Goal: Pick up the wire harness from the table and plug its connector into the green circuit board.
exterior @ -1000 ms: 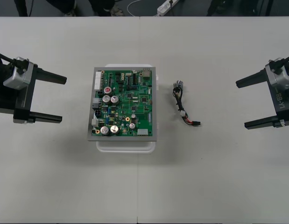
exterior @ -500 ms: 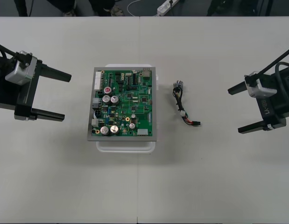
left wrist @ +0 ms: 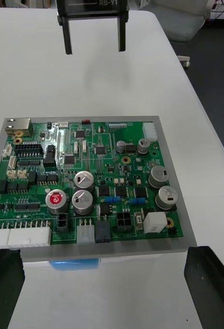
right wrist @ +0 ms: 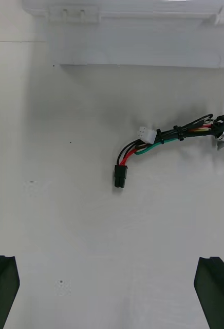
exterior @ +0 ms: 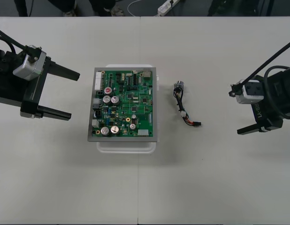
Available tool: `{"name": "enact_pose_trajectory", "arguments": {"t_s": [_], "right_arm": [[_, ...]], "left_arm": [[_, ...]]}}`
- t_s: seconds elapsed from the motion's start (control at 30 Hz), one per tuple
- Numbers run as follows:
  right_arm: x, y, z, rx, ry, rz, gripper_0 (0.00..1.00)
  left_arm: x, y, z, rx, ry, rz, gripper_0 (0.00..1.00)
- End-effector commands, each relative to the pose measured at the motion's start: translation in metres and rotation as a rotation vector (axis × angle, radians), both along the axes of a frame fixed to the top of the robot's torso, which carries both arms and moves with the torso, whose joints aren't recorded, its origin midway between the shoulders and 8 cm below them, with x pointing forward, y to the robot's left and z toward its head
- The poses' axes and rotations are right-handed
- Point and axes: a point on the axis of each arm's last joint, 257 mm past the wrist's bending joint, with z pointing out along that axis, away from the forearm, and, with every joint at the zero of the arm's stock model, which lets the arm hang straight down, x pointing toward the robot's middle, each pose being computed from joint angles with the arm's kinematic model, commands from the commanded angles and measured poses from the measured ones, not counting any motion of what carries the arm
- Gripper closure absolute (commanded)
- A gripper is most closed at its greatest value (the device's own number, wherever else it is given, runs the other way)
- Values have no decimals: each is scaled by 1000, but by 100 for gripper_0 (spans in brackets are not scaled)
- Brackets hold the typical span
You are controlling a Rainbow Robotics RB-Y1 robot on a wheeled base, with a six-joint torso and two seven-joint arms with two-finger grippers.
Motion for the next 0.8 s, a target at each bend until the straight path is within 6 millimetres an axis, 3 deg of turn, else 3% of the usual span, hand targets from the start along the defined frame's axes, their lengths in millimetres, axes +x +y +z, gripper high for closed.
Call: {"name": "enact_pose_trajectory", "arguments": {"t_s": [0.03, 0.8], "right_arm": [[1, 6, 11, -40, -13, -49, 0], [25, 9, -12, -208, -75, -75, 0]], "left_arm": [[-4, -1, 18, 36, 31, 6, 8], [-9, -33, 22, 72, 55, -56, 8]]}}
